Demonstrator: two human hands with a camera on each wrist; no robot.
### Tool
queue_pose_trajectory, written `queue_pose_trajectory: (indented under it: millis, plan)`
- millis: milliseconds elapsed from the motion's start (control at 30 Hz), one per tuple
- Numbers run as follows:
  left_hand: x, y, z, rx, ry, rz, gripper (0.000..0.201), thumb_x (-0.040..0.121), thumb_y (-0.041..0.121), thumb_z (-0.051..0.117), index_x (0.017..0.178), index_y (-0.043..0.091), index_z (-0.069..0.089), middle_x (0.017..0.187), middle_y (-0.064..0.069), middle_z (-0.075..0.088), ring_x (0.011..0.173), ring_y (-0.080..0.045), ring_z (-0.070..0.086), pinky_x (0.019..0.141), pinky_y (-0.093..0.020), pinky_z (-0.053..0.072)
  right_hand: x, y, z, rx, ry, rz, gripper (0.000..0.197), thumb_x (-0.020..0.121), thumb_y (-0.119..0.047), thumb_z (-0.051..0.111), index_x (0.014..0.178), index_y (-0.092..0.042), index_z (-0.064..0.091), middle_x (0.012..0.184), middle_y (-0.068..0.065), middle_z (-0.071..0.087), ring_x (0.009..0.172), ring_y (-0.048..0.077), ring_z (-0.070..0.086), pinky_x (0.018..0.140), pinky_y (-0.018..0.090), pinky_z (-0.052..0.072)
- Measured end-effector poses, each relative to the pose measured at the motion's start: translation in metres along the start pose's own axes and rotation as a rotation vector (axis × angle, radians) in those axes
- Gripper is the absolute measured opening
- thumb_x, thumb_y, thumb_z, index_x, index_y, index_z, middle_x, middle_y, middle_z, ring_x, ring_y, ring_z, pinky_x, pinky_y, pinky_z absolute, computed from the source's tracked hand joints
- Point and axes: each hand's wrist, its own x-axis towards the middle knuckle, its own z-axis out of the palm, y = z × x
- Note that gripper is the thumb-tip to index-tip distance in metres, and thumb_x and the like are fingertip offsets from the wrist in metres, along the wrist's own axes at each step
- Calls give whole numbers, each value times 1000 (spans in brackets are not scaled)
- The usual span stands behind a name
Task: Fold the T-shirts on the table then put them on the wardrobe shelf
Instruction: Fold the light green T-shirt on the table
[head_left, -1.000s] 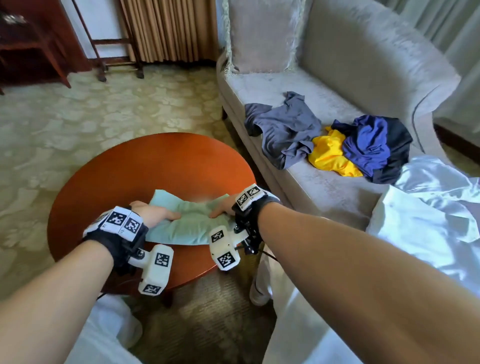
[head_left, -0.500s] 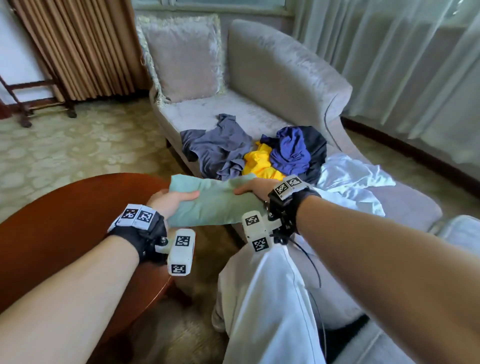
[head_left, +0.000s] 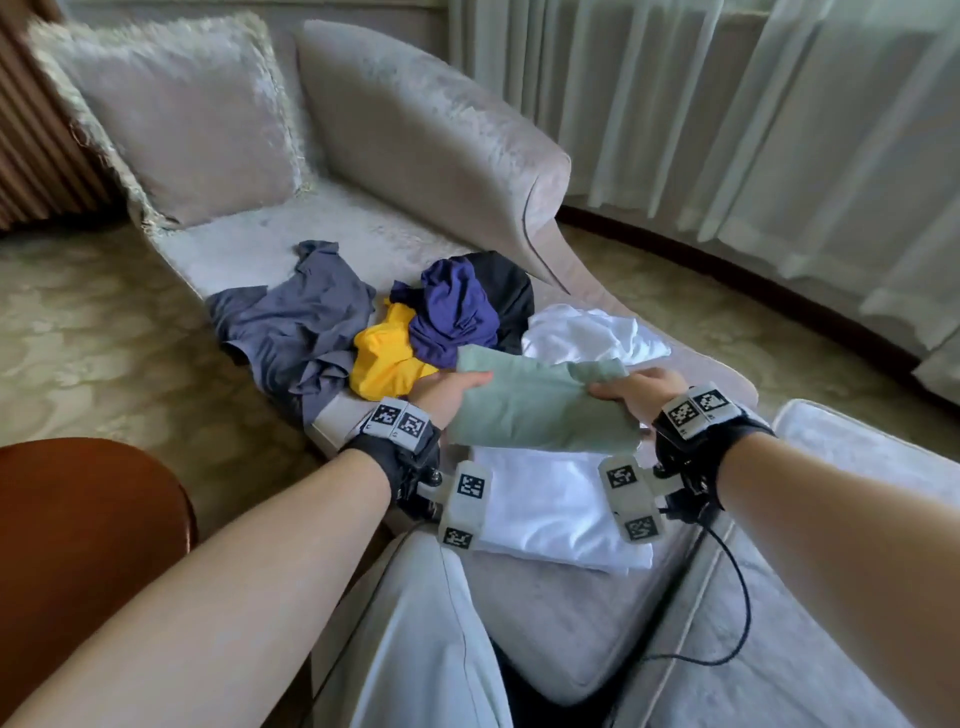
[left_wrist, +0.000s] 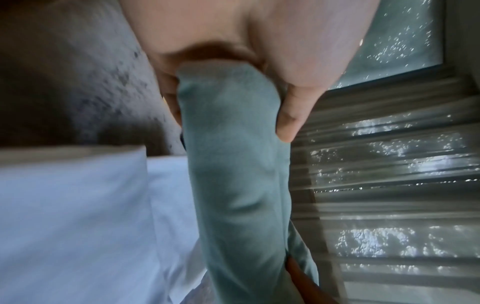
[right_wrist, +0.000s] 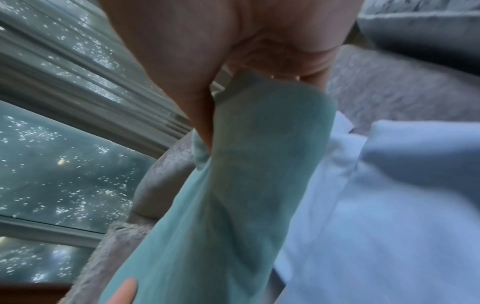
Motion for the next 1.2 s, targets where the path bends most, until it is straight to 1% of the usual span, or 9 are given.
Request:
queue_pose_trajectory:
  millis: [133, 233, 400, 600, 767, 900, 1000, 1067, 1200]
  plan:
    - [27, -5, 41, 46, -32, -8, 41, 54, 38, 88, 86, 16, 76, 92, -6, 76, 92, -31, 71, 94, -50, 53, 42, 26, -16, -65, 17, 23, 44, 73, -42, 80, 105, -13, 69, 95, 6, 69, 82, 22, 66, 83, 41, 58]
    - [53, -13, 57, 99, -41, -1, 47, 57, 33, 89, 94, 8, 74, 98, -8, 76, 97, -30, 70, 96, -47, 52, 67, 42, -14, -58, 27, 44, 53, 75, -39, 80, 117, -11, 63, 96, 3, 65, 86, 22, 65, 85, 39, 56]
    - [89, -32, 64, 206, -16, -20, 25, 69, 20, 86, 87, 9, 73, 91, -4, 73, 83, -19, 67, 75, -21, 53, 101, 67, 5, -61, 44, 95, 73, 68, -43, 84, 127, -12, 54, 111, 5, 60, 97, 23, 62, 87, 42, 55]
    - [111, -65, 62, 385, -40, -73, 45, 67, 27, 89, 103, 8, 71, 97, -4, 73, 90, -22, 69, 90, -39, 56, 124, 81, 23, -155, 29, 153, 69, 65, -47, 84, 120, -23, 50, 100, 1, 59, 91, 24, 58, 83, 39, 51]
    - [117, -63, 64, 533, -71, -75, 50, 63, 41, 88, 98, 12, 68, 95, -4, 71, 88, -23, 68, 87, -37, 56, 133, 72, 29, -298, 15, 179, 72, 69, -40, 82, 127, -21, 44, 108, 4, 56, 97, 27, 58, 74, 34, 47]
    - [123, -30, 57, 384, -10, -16, 45, 65, 47, 86, 81, 12, 62, 79, -3, 61, 75, -21, 61, 63, -25, 47, 143, 47, 22, -198, -2, 157, 57, 65, -42, 80, 105, -8, 59, 95, 5, 62, 83, 24, 62, 74, 35, 53]
    - [130, -3, 50, 237, 2, -49, 43, 78, 48, 75, 107, 18, 64, 98, -3, 62, 95, -20, 59, 65, -27, 43, 148, 20, 8, -67, 25, 179, 33, 78, -33, 71, 89, -7, 55, 88, 9, 59, 67, 24, 54, 68, 34, 48]
    - [134, 4, 48, 204, -23, -139, 48, 86, 47, 67, 119, 13, 63, 114, -4, 65, 103, -20, 60, 71, -29, 38, 155, 9, 3, -64, 13, 225, 39, 79, -38, 67, 99, -9, 51, 83, 11, 56, 69, 29, 56, 69, 37, 49]
    - [145, 12, 57, 151, -125, -214, 48, 88, 49, 62, 121, 14, 61, 124, -5, 64, 109, -20, 61, 89, -36, 36, 164, -7, 7, -23, -62, 270, 41, 82, -39, 63, 107, -9, 51, 81, 13, 54, 71, 31, 56, 91, 47, 49]
